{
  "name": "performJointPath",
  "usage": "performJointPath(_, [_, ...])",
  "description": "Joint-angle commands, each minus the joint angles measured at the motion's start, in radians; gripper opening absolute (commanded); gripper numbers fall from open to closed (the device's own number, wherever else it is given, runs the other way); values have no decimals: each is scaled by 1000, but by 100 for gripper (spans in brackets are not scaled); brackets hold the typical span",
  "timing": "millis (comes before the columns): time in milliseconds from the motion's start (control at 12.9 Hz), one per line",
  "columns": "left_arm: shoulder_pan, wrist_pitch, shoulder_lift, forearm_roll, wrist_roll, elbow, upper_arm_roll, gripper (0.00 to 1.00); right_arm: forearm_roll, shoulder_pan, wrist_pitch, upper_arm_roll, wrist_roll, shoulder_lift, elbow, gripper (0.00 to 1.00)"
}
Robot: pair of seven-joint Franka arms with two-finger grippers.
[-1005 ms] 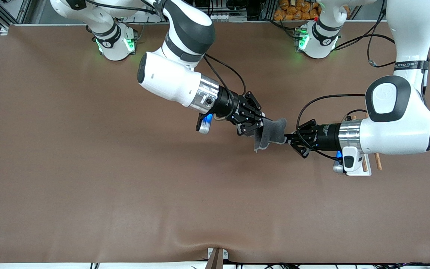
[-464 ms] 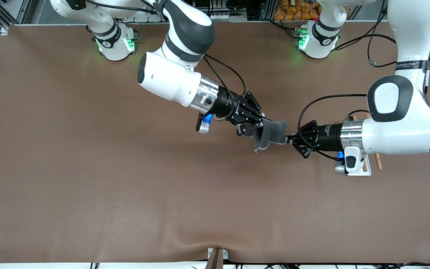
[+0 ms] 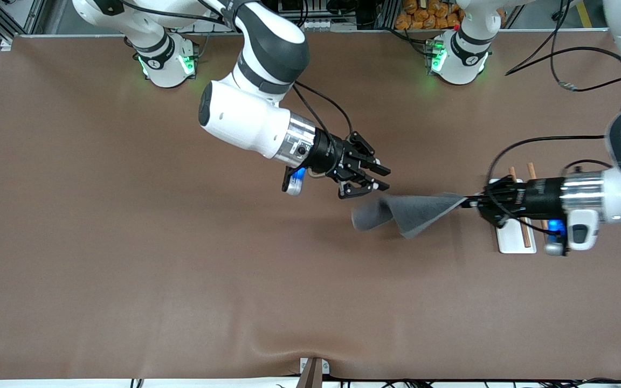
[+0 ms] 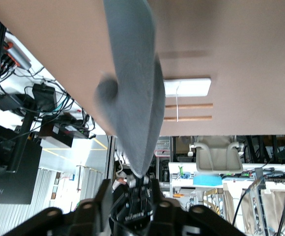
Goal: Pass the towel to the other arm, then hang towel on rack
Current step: 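Open the right gripper while the left gripper carries the towel to the rack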
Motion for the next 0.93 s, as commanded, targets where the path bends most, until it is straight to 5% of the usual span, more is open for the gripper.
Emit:
performJointPath(0, [36, -69, -24, -3, 31, 25, 2, 0, -63, -11, -17, 7, 2, -1, -17, 100])
performJointPath(232, [52, -118, -32, 71, 64, 51, -1, 0, -182, -44, -91, 3, -16, -8, -19, 100])
performJointPath(541, [73, -142, -63, 271, 292, 45, -3, 0, -503, -92, -253, 6, -237, -32, -10, 100])
performJointPath(850, [44, -142, -83, 539, 418, 40, -26, 0, -508, -240, -497, 10, -510, -60, -5, 100])
